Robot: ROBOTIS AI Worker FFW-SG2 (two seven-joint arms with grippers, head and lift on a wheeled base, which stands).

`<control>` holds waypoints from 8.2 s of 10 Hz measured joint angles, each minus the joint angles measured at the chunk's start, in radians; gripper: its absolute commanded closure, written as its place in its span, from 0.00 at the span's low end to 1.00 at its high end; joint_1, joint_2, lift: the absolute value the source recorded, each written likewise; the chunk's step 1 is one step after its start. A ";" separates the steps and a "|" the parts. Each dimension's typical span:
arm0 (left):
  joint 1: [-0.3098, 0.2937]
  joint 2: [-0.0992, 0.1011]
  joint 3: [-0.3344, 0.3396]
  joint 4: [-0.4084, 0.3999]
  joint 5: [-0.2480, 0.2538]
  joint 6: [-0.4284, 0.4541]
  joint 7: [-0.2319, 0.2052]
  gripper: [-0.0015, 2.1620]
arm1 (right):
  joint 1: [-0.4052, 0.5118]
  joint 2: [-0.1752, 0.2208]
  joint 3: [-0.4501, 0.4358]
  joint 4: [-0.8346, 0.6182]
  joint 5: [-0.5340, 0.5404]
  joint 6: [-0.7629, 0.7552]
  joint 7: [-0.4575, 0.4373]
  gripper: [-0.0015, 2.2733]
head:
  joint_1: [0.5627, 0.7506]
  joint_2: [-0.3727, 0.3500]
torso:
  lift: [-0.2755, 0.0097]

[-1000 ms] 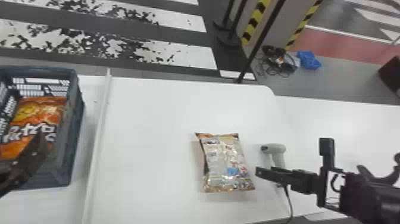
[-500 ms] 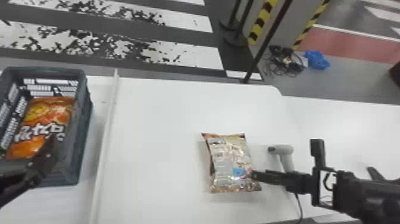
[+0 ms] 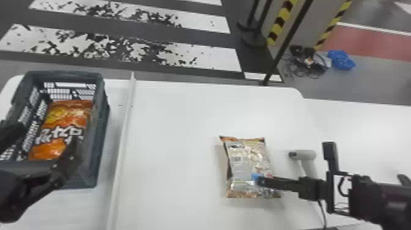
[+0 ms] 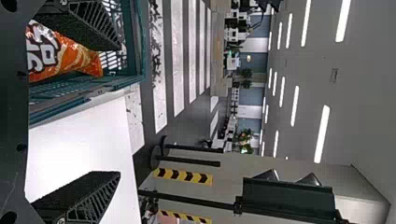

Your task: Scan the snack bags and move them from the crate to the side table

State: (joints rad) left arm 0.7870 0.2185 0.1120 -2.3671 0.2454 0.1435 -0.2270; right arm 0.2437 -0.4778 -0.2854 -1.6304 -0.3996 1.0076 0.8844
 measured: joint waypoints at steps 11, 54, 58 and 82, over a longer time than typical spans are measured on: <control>-0.012 0.004 0.001 0.036 -0.005 0.025 0.002 0.02 | -0.072 0.077 -0.417 -0.002 -0.275 -0.094 -0.335 0.98 | 0.70 0.03 | 0.66; -0.812 -0.036 -0.010 0.401 0.085 1.099 0.335 0.07 | 0.385 0.187 0.302 -0.387 -0.034 -1.064 -0.969 0.03 | 0.70 0.56 | 0.66; -0.924 -0.044 -0.014 0.575 0.087 1.101 0.314 0.09 | 0.377 0.166 0.312 -0.373 -0.039 -1.065 -0.969 0.03 | 0.70 0.56 | 0.66; -0.604 -0.105 -0.004 0.121 0.044 0.965 0.485 0.86 | 0.439 0.123 0.318 -0.396 -0.097 -1.117 -0.957 0.03 | 0.70 0.58 | 0.66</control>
State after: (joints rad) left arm 0.1834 0.1135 0.1085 -2.2465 0.2890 1.1085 0.2576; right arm 0.6831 -0.3543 0.0323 -2.0268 -0.4970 -0.1090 -0.0727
